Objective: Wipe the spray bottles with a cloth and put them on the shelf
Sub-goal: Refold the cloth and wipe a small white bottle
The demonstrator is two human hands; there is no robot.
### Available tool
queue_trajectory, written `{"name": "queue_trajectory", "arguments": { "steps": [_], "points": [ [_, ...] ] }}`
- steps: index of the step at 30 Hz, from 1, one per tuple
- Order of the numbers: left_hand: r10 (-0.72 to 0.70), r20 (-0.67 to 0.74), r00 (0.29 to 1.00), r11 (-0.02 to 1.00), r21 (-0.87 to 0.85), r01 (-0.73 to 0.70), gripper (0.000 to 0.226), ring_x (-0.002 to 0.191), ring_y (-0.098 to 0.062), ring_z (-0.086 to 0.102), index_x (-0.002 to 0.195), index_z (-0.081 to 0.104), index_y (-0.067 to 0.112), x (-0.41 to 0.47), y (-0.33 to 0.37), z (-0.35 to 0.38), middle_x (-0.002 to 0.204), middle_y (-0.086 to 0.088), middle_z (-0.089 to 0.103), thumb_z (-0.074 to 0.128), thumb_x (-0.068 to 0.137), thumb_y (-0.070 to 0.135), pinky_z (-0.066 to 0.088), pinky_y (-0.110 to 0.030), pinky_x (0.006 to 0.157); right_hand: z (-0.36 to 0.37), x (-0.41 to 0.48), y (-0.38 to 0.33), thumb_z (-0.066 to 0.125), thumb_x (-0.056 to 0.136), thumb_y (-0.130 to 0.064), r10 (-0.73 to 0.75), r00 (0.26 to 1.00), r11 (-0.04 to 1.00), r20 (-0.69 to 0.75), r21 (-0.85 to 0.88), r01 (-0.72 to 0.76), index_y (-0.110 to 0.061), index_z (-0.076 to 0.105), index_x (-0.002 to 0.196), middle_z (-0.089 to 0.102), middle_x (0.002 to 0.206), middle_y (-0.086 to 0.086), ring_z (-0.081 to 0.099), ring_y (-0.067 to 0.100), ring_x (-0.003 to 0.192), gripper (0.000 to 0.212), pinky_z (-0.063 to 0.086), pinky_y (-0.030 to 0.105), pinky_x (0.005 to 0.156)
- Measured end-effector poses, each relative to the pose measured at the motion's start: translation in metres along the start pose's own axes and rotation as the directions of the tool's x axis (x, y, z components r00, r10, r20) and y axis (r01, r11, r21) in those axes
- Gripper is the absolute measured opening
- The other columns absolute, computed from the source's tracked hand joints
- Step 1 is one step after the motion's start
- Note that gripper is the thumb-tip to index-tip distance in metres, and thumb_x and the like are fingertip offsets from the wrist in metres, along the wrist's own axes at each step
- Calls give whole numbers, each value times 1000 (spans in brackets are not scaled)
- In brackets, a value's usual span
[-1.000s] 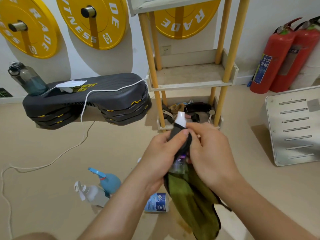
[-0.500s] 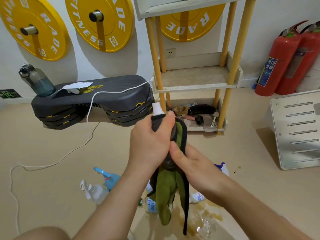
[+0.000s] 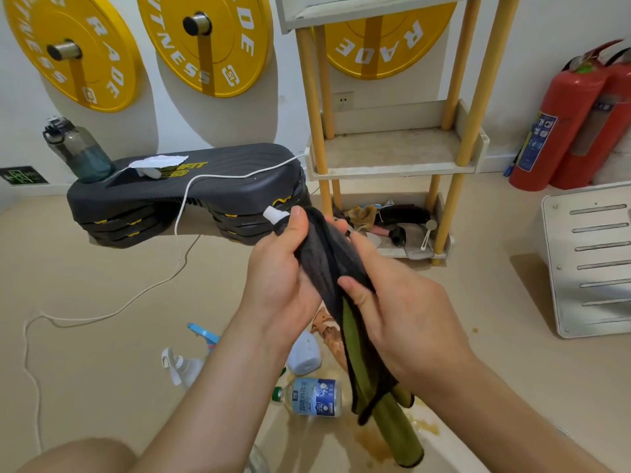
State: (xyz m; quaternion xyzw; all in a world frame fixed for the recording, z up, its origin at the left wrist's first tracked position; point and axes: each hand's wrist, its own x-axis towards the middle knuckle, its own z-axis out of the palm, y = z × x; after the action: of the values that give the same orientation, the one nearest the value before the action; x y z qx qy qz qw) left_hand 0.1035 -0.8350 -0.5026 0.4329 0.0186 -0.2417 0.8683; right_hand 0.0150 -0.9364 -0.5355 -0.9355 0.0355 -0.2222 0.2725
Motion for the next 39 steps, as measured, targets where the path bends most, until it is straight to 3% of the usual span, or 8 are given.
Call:
{"name": "queue_trajectory", "arguments": {
  "steps": [3, 7, 14, 16, 18, 24, 32, 39],
  "points": [
    [40, -18, 999, 995, -86, -42, 32, 80, -23, 75, 110, 57, -5, 3, 6, 0, 81, -14, 74, 45, 102, 23, 60, -35, 62, -6, 3, 2, 49, 88, -57, 85, 996, 967, -11, 242, -80, -51, 52, 133, 57, 106, -11, 54, 4, 97, 45, 51, 24, 81],
    [-35, -51, 998, 991, -130, 28, 45, 96, -26, 72, 113, 61, -5, 2, 5, 3, 107, -19, 72, 44, 103, 35, 60, -42, 77, -12, 12, 6, 61, 82, -40, 171, 942, 317, 289, 889, -330, -32, 71, 117, 74, 108, 0, 71, 14, 98, 37, 60, 32, 79],
    [-49, -106, 993, 992, -117, 36, 55, 92, -26, 74, 109, 65, -2, -10, -22, 8, 105, -22, 73, 41, 102, 47, 60, -40, 83, 8, 10, -3, 64, 77, -26, 238, 962, 293, 133, 935, -202, -17, 69, 120, 73, 107, -19, 65, -8, 105, 44, 51, 13, 87],
    [-45, -92, 995, 992, -119, 34, 57, 96, -28, 73, 109, 67, 0, -11, -27, 6, 108, -22, 72, 39, 102, 49, 59, -41, 86, 14, 9, -4, 60, 81, -35, 316, 945, 303, 78, 936, -179, -14, 74, 115, 76, 108, -5, 66, 10, 114, 42, 53, 34, 98],
    [-24, -70, 997, 995, -98, 17, 57, 99, -29, 72, 113, 65, -2, -12, -31, 5, 110, -22, 71, 37, 103, 46, 59, -39, 85, 18, 7, -8, 55, 84, -43, 424, 898, 215, 117, 950, -226, -16, 78, 104, 76, 105, 8, 68, 30, 110, 40, 52, 52, 99],
    [276, -37, 960, 946, 186, -265, 27, 102, -31, 70, 122, 55, 5, -12, -39, 2, 110, -18, 71, 59, 95, 4, 58, -43, 89, 31, 2, -11, 41, 103, -47, 523, 749, -177, 407, 911, -372, -19, 76, 105, 77, 106, 5, 72, 21, 104, 45, 48, 44, 103],
    [591, 257, 765, 347, 775, -528, 27, 80, 4, 63, 106, 52, 22, -5, -32, -4, 83, 17, 66, 70, 86, 27, 48, -14, 72, 36, -5, -12, 37, 105, -40, 461, 792, 146, 401, 846, -513, -21, 75, 87, 78, 88, 4, 74, 21, 87, 46, 57, 43, 85],
    [580, 193, 791, 372, 801, -468, 25, 72, 5, 61, 87, 54, 29, -1, -27, -5, 73, 24, 65, 48, 91, 53, 43, -10, 63, 20, -3, -11, 43, 101, -39, 300, 871, 254, 390, 847, -467, -20, 65, 122, 75, 108, -5, 70, 5, 99, 35, 56, 18, 77]
  ]
}}
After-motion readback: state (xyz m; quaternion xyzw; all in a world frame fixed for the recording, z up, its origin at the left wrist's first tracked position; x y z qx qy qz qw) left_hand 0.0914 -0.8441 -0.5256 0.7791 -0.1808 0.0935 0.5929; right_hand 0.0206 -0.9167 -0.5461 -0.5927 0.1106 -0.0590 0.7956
